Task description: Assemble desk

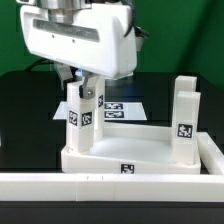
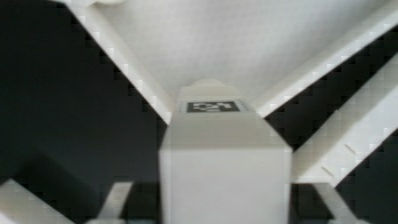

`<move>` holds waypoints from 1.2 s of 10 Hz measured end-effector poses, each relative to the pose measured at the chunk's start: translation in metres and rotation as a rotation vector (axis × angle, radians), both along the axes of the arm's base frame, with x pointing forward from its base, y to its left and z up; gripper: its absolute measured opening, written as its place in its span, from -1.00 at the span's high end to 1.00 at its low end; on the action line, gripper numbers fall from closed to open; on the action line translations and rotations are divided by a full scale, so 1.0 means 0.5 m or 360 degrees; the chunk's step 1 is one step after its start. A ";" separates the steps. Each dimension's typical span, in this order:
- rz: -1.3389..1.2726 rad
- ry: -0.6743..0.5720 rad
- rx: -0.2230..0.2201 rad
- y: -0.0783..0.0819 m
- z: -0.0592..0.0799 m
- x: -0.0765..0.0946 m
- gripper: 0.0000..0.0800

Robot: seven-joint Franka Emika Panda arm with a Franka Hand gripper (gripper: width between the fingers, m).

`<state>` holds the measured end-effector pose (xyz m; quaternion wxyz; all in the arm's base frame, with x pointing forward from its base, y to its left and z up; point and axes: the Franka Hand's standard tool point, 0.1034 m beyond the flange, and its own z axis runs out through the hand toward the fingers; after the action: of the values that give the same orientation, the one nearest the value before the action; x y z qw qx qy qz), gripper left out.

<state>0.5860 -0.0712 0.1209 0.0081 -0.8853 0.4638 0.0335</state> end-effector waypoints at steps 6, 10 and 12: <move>-0.0496 -0.0002 -0.0020 0.003 0.000 0.006 0.04; -0.0172 -0.0016 -0.0010 0.001 -0.003 0.005 -0.60; 0.0035 -0.0024 -0.0002 0.001 -0.003 0.005 -0.62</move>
Offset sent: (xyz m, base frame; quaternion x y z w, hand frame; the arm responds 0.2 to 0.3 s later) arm -0.0003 0.0010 -0.0015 0.0012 -0.0019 0.1967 0.9805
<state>0.5887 -0.0708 0.1195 0.0107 -0.8905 0.4540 0.0265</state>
